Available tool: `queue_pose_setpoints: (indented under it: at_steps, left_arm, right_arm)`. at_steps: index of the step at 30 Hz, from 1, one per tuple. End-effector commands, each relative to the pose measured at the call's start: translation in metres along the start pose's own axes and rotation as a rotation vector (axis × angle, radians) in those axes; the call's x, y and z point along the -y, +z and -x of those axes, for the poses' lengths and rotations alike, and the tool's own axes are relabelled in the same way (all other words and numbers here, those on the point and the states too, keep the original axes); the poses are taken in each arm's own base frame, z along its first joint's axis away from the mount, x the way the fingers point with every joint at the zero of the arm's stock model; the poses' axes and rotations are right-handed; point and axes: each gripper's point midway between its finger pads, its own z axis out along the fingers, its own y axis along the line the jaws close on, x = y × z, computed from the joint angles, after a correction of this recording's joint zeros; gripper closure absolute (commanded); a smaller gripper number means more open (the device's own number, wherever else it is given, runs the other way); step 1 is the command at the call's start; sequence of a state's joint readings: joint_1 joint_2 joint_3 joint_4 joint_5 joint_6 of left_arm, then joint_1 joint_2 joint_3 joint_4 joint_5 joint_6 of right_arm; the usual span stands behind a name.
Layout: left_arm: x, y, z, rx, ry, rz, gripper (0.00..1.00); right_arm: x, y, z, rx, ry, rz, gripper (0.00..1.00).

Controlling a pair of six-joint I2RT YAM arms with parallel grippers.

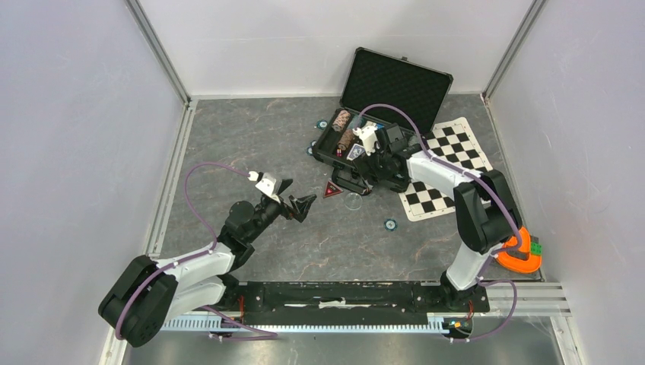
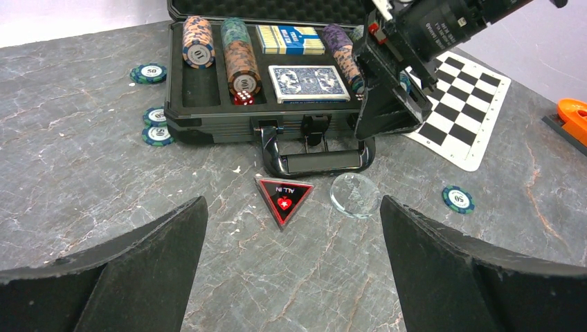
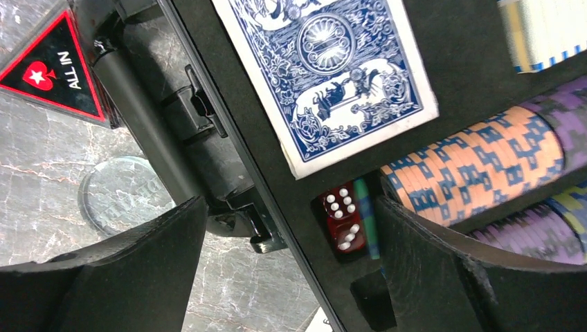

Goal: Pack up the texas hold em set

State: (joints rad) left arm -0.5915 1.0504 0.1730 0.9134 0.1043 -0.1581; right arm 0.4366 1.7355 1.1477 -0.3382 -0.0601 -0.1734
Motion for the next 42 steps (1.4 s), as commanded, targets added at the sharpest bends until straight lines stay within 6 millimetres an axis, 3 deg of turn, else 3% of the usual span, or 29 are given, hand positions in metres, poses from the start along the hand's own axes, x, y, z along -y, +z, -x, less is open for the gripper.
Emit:
queue_pose_setpoints:
  at_steps: [1, 8, 14, 21, 33, 35, 38, 42]
  left_arm:
    - [-0.003, 0.001, 0.005, 0.020, 0.046, 0.012, 0.00]
    - [-0.002, 0.001, 0.006, 0.023, 0.046, 0.008, 0.00]
    - [-0.001, 0.000, 0.007, 0.027, 0.045, 0.003, 0.00]
    - [-0.001, 0.000, 0.009, 0.032, 0.044, 0.003, 0.00]
    - [0.000, -0.001, 0.010, 0.033, 0.046, 0.002, 0.00]
    - [0.000, -0.001, 0.010, 0.034, 0.046, 0.000, 0.00]
    - [0.000, -0.001, 0.009, 0.032, 0.047, -0.001, 0.00]
    - [0.000, 0.000, 0.009, 0.029, 0.047, 0.000, 0.00]
  right_arm:
    - [0.004, 0.004, 0.009, 0.008, 0.027, 0.021, 0.07]
    - [-0.009, -0.006, 0.011, 0.045, 0.087, 0.123, 0.15]
    - [0.008, -0.020, 0.018, 0.084, 0.136, 0.099, 0.24]
    - [0.017, -0.014, 0.018, 0.081, 0.178, 0.113, 0.36]
    - [0.035, -0.011, 0.020, 0.053, 0.180, 0.052, 0.68]
    - [0.037, -0.010, 0.016, 0.030, 0.164, 0.049, 0.68]
    - [0.032, -0.012, 0.014, 0.023, 0.126, 0.071, 0.54]
    - [0.032, -0.013, 0.012, 0.015, 0.096, 0.055, 0.54]
